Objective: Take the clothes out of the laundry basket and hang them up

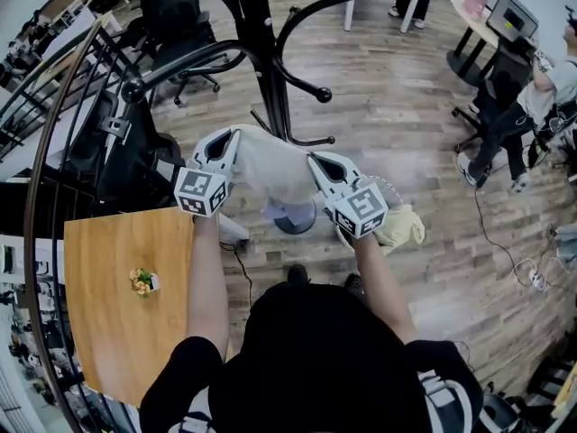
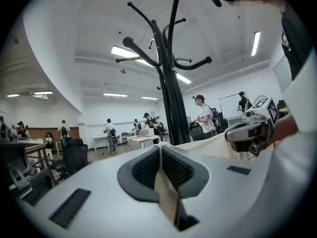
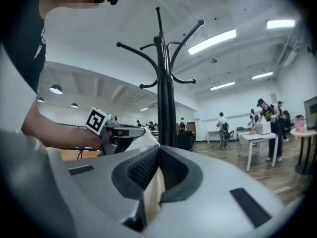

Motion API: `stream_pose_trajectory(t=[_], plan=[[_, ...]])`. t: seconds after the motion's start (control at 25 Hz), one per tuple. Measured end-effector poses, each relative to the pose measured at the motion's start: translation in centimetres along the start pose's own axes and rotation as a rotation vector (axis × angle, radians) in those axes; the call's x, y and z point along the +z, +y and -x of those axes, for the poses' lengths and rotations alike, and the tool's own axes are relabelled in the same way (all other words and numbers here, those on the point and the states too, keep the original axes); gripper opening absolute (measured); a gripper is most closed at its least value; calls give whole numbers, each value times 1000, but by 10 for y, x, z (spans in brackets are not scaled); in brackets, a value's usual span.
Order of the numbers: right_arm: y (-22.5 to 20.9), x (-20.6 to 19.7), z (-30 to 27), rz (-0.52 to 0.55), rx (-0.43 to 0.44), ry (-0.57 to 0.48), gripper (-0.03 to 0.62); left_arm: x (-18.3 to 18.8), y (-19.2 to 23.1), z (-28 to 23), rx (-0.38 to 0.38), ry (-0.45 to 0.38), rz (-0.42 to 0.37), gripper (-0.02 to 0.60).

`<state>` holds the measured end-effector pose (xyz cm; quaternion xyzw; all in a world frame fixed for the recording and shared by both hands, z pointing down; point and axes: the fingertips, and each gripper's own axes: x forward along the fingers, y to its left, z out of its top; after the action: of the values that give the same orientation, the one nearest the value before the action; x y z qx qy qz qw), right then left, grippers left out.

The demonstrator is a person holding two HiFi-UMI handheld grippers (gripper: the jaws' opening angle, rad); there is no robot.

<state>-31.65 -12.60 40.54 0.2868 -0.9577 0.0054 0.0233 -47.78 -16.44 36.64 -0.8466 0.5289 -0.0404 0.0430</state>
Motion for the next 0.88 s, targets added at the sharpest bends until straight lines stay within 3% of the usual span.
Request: stream_pose_trajectory(t=[0.56, 0.88], plan=[[11, -75, -36, -29, -8, 184, 11, -111, 16, 3, -6, 165, 114, 34], [17, -95, -44, -84, -3, 207, 12, -159, -2, 13, -40, 238, 184, 34]])
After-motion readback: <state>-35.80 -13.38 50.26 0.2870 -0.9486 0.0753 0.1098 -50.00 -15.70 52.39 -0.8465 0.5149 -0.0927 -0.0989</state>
